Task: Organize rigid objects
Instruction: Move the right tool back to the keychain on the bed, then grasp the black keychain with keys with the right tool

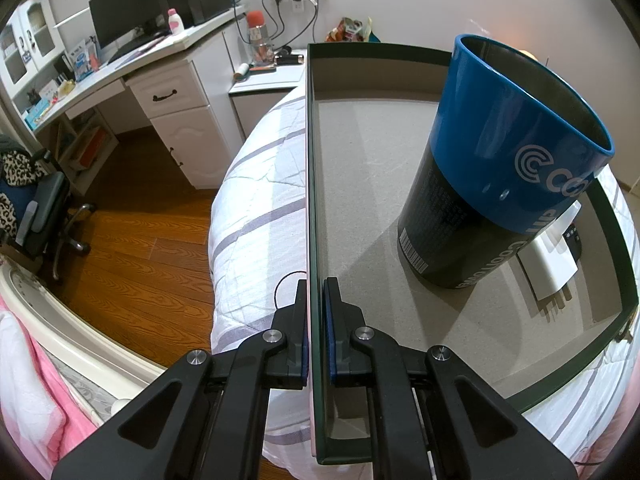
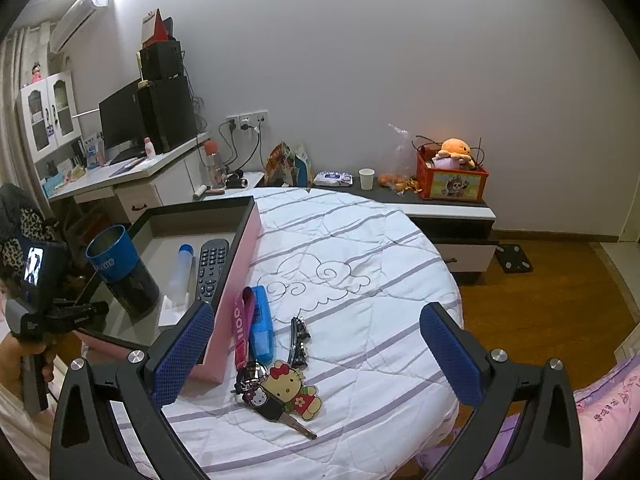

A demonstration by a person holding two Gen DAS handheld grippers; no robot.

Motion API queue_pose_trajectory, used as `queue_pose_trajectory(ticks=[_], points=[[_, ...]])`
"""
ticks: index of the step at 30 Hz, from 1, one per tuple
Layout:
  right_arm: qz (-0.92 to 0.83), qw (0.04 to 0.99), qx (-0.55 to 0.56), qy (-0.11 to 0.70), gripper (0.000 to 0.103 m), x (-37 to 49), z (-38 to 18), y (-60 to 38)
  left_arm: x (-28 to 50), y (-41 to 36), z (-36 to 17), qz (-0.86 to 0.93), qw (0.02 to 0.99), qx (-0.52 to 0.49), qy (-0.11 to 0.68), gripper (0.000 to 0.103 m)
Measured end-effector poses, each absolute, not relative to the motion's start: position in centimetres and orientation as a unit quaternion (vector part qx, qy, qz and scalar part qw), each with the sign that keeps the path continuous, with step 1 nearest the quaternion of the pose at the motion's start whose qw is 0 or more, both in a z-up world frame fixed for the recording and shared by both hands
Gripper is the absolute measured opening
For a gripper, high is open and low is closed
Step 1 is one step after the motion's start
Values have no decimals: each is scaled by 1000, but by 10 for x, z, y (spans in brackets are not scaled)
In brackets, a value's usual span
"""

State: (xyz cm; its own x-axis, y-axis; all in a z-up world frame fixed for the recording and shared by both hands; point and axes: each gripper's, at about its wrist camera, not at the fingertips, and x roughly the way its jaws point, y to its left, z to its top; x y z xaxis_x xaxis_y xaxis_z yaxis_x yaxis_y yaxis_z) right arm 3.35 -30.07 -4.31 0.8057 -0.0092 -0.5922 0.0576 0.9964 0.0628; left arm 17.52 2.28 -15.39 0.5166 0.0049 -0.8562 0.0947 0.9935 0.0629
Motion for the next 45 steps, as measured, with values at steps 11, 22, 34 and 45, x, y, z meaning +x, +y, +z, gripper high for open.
queue_pose_trajectory(ticks=[11,22,34,45], points=[[-12,942,41,332,103,43,-54,-295,176,22,-154,-27,869,50,491,5],[-16,927,41,374,103,60,-81,-296,176,20,-155,-30,870,48,490,5],[-27,897,4,441,102,100,-120,-297,177,20,-154,-31,870,48,490,6],[3,876,-10,483,64,124,-140,-297,177,20,-154,-31,870,48,490,5]])
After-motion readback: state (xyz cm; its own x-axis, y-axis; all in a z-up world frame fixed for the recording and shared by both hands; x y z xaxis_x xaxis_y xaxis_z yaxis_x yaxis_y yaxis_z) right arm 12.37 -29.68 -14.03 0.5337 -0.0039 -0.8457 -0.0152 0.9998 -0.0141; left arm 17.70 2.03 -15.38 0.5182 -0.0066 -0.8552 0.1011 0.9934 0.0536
